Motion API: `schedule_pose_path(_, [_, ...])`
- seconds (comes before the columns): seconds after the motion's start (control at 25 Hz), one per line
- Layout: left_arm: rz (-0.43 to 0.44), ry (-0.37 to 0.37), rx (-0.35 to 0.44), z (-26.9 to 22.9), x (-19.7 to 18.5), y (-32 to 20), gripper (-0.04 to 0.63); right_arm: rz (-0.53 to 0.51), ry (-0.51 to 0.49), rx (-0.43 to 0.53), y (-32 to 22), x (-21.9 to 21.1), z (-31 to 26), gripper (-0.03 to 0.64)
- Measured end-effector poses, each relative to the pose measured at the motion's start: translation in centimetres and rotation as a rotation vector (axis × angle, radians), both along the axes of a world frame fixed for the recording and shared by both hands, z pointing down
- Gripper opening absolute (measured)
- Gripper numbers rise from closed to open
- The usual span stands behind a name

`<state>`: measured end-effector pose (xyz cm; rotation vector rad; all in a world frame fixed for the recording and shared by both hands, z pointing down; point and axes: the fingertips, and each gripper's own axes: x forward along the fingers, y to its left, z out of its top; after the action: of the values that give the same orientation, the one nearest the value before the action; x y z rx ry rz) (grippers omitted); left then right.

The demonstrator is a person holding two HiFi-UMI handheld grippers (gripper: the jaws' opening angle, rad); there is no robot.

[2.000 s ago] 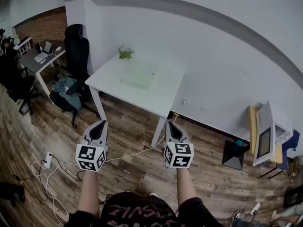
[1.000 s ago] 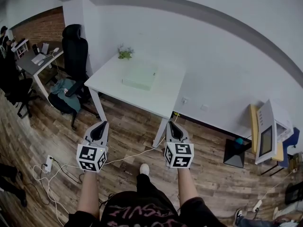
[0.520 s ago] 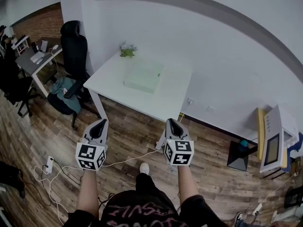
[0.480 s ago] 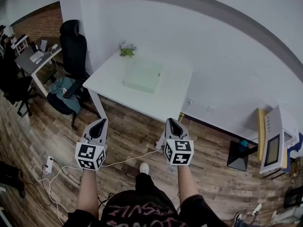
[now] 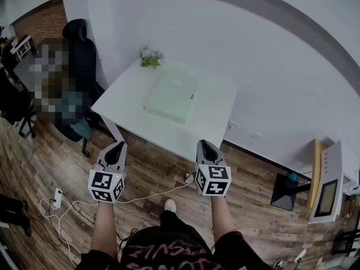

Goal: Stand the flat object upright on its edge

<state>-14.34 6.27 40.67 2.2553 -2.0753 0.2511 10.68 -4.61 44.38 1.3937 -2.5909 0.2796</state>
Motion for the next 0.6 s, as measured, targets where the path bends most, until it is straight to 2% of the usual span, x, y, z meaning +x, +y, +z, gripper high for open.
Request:
schedule_pose_path(0.24, [-0.006,-0.005,-0.026,0.5,-1.0,-6.3,0.014,-0.02,-0.011,-0.041,-6.4,-1.6,1.1,0.031])
schedule_pose_path(0.6, [-0.004,-0.02,-0.03,-0.3,-2.1,-13.0,0.015,-0.029,-0.028,-0.064,-12.5,-2.9,1.6,0.031])
